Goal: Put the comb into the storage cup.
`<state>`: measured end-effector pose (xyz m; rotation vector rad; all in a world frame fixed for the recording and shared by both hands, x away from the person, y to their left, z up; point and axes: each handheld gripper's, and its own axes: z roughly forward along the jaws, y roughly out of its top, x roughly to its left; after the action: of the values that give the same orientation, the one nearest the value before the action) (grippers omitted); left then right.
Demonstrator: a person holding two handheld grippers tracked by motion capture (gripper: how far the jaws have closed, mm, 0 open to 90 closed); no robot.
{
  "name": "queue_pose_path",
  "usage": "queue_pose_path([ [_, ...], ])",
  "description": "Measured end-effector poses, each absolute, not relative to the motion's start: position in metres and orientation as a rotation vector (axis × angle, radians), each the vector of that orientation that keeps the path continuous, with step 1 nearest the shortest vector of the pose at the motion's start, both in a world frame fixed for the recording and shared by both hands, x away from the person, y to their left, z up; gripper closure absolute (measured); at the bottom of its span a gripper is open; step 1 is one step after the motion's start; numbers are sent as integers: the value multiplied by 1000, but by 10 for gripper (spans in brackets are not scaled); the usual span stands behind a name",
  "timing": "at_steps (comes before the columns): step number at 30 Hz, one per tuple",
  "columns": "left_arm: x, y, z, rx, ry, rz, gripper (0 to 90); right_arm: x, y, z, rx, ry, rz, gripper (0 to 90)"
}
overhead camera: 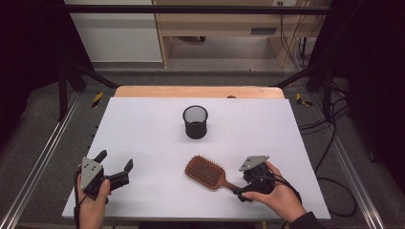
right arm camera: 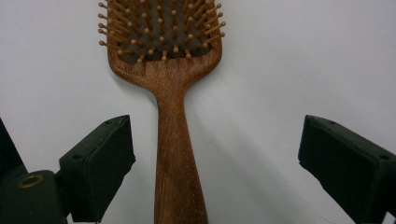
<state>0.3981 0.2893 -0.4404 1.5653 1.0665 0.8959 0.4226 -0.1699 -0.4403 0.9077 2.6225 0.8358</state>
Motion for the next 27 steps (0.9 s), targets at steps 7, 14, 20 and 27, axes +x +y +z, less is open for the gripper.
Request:
queue_pose_path([
  [7,400,285,-442,1590,1049,898,37,426,-160,-448,899,2672,819,90],
  [14,399,285,-441,1589,1043,898,25,425,-143,-456,867,2742,783,81],
  [20,399,283,-441,1597,1034,891,25,427,-134,-459,862,2767,767,84],
  [27,399,283,-441,1599,1032,887,25,430,-129,-460,863,2788,734,180],
])
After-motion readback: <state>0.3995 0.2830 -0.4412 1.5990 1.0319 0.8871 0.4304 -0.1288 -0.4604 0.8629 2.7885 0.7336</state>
